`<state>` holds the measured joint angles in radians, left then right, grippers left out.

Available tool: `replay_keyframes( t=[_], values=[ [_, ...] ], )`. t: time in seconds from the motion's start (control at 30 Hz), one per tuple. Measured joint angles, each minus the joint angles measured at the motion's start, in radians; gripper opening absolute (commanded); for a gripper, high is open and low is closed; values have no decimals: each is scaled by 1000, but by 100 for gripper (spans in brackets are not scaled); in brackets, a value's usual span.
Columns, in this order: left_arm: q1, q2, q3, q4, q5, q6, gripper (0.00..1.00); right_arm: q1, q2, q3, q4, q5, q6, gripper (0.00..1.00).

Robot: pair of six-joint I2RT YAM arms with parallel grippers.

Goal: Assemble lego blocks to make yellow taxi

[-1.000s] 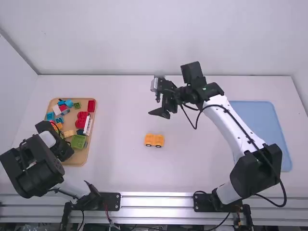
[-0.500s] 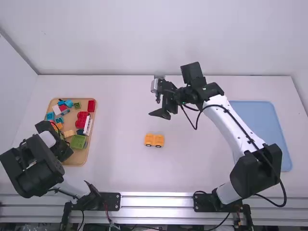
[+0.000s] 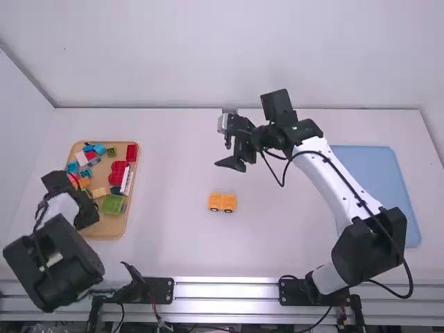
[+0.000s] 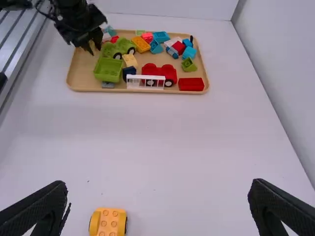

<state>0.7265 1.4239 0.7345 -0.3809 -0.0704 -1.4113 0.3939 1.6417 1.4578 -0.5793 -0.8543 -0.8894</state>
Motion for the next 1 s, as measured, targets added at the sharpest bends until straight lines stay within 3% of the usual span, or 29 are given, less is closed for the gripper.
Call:
replay_keyframes(
  t=[0.23,0.47,0.8,1.0],
  values=[
    [-42,-271,0,184,164,465,8,-45,0,0,115,0,148,98],
    [-183,-370,0,263,435,887,16,-118,0,0,233,0,396,98],
    [-620,-372,0,307,513,1339,10,-134,107,2,338,-172,623,98],
    [-781,-372,0,308,515,1469,10,-134,179,2,404,-248,744,98]
  ],
)
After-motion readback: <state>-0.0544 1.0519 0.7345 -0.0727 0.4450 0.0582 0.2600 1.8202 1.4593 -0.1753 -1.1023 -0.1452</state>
